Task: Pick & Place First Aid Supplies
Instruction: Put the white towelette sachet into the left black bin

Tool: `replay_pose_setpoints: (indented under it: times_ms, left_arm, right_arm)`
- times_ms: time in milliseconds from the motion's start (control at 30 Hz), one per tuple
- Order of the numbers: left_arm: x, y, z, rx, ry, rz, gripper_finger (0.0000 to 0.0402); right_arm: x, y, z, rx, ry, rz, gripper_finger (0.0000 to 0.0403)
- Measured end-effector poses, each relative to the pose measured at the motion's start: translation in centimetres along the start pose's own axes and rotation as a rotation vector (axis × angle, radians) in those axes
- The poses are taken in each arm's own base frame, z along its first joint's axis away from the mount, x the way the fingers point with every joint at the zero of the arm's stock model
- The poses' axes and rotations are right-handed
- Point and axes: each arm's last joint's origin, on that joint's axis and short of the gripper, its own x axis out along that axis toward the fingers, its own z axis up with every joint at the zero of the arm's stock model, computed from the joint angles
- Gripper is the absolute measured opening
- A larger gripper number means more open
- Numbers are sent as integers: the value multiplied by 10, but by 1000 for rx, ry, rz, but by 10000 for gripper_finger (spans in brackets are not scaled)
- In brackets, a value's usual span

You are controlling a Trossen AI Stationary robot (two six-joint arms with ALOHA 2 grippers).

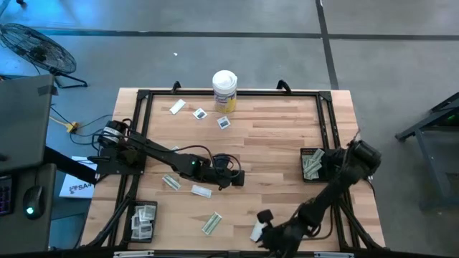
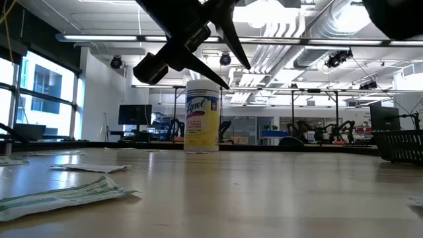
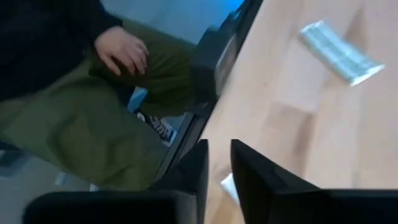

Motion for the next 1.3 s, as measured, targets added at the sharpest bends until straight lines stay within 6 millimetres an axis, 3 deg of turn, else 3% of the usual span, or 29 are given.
replay_pose_setpoints:
  times_ms: [200,433,667,900,1300]
  left_arm:
    - [0,0,0,-1,1,-1,163]
    - [0,0,0,-2,1,-4,163]
    - [0,0,0,-2,1,-5,163]
    - [0,0,0,-2,0,-5,163]
    - [0,-1,0,-2,1,-5,163]
  right_arm:
    - [28,5,-12,-16,46,-31,105]
    - [46,-9,-22,66,97,-44,100]
    - [55,-9,-32,93,111,-87,94]
    - [48,-6,-35,98,176,-85,94]
    - [11,-11,-37,172,399,-139,94]
